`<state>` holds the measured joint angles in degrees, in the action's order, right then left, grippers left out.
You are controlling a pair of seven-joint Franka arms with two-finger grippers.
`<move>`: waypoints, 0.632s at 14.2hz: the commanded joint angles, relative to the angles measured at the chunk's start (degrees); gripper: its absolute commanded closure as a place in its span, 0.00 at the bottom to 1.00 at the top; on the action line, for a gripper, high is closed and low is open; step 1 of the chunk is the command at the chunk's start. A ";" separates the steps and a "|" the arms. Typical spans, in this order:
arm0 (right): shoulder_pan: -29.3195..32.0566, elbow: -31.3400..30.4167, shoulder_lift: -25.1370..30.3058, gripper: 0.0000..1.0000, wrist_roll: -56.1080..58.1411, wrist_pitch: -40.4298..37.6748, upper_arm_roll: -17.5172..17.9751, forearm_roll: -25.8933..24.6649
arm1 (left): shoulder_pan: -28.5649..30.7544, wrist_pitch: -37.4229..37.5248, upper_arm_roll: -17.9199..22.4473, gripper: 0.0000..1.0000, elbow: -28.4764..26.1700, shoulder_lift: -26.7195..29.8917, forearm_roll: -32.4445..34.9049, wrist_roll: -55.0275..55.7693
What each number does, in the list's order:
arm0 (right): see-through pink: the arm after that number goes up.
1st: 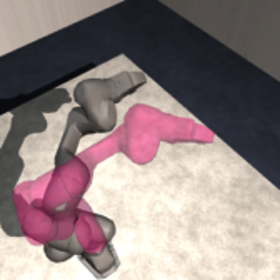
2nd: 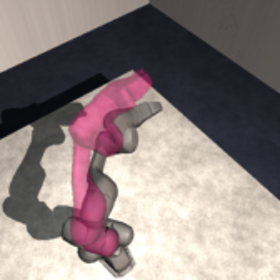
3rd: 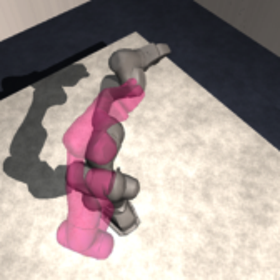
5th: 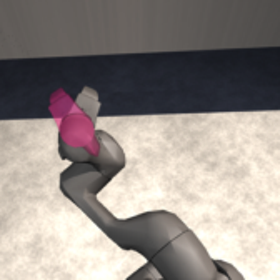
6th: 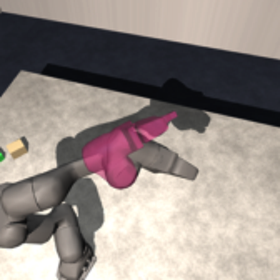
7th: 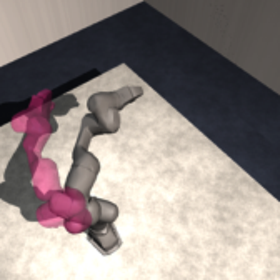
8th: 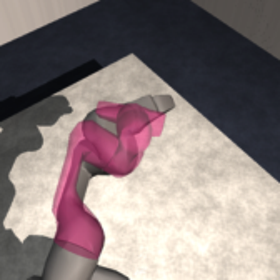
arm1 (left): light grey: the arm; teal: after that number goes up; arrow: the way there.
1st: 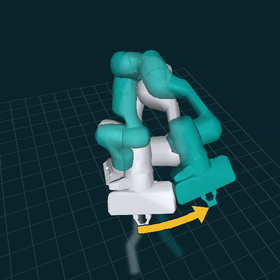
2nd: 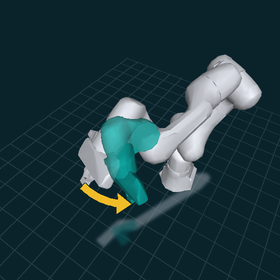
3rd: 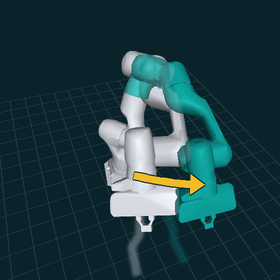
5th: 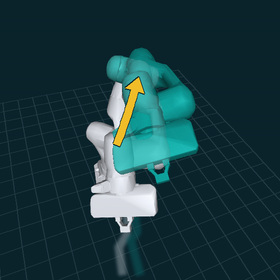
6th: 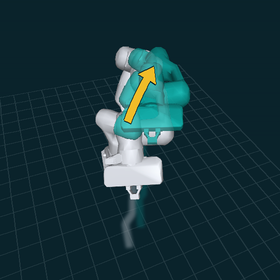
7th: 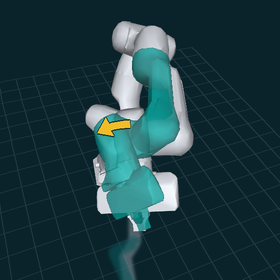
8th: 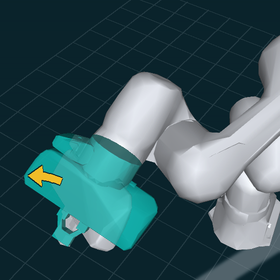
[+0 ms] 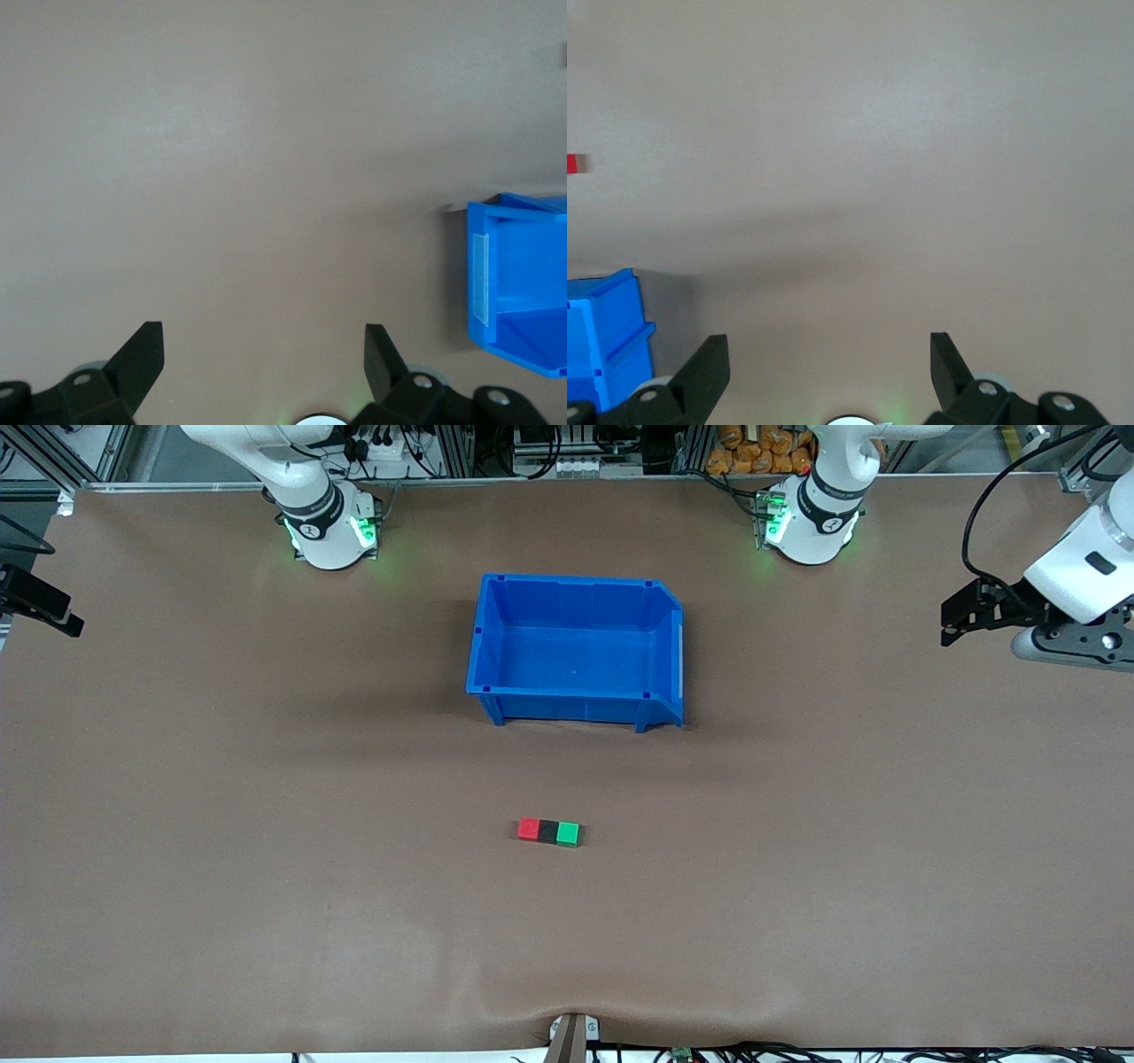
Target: Attach green and red cubes to black cube
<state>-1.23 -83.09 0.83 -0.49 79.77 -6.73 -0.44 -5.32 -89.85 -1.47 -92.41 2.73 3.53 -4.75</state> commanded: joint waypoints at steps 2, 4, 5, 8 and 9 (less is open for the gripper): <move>-0.17 0.73 -0.31 0.00 0.75 -0.67 -0.04 -0.61 | 0.49 1.87 -0.38 0.00 3.29 -1.15 0.25 -0.96; -0.08 0.73 -0.31 0.00 0.66 -0.67 -0.04 -0.61 | 0.58 2.39 -0.46 0.00 3.38 -1.15 0.07 -1.32; -0.08 0.73 -0.31 0.00 0.66 -0.67 -0.04 -0.61 | 0.58 2.83 -0.46 0.00 3.38 -1.15 0.07 -1.49; 0.00 0.73 -0.31 0.00 0.66 -0.67 -0.04 -0.61 | 0.49 3.10 -0.38 0.00 3.29 -1.15 -0.02 -1.58; -0.08 0.73 -0.31 0.00 0.66 -0.67 -0.04 -0.61 | 0.58 3.10 -0.38 0.00 3.29 -1.15 -0.02 -1.58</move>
